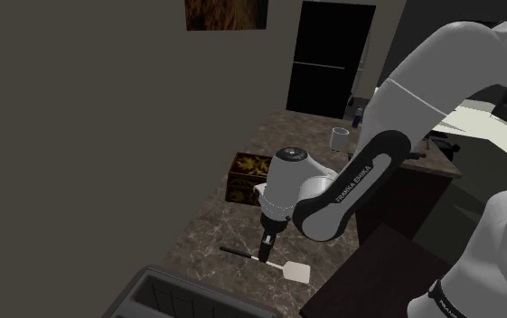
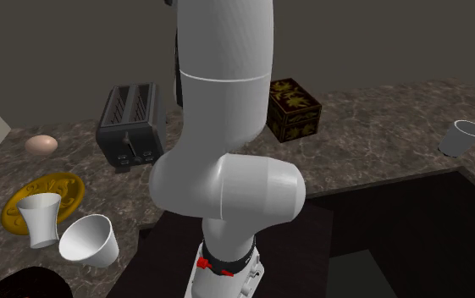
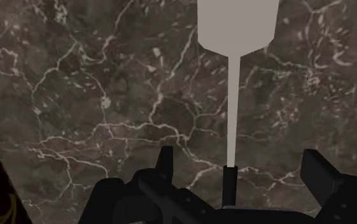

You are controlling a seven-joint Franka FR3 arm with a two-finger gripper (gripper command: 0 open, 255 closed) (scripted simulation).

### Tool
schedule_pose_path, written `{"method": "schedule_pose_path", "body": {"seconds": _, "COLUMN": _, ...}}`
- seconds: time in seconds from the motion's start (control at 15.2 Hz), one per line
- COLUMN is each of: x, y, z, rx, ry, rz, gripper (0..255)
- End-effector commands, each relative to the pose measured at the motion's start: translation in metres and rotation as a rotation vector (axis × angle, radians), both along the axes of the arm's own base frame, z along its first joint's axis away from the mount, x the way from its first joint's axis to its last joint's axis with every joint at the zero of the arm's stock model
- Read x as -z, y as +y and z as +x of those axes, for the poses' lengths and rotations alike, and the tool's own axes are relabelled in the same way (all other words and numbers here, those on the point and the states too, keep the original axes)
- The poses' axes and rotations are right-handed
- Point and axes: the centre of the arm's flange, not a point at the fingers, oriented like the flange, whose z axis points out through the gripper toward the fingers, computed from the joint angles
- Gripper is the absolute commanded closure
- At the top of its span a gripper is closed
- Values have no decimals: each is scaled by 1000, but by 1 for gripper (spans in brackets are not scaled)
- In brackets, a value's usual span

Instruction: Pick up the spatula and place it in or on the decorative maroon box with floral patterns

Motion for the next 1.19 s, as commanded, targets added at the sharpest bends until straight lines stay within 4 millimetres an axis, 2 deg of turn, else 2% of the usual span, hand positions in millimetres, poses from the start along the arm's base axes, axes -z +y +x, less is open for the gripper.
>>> {"method": "schedule_pose_path", "body": {"seconds": 0.0, "x": 14, "y": 7, "z": 1, "rx": -12, "ry": -3, "rz": 1, "gripper": 0}}
{"method": "schedule_pose_path", "body": {"seconds": 0.46, "x": 49, "y": 8, "z": 3, "rx": -12, "ry": -3, "rz": 1, "gripper": 0}}
{"method": "schedule_pose_path", "body": {"seconds": 0.92, "x": 49, "y": 8, "z": 3, "rx": -12, "ry": -3, "rz": 1, "gripper": 0}}
{"method": "schedule_pose_path", "body": {"seconds": 0.99, "x": 49, "y": 8, "z": 3, "rx": -12, "ry": -3, "rz": 1, "gripper": 255}}
{"method": "schedule_pose_path", "body": {"seconds": 1.12, "x": 49, "y": 8, "z": 3, "rx": -12, "ry": -3, "rz": 1, "gripper": 255}}
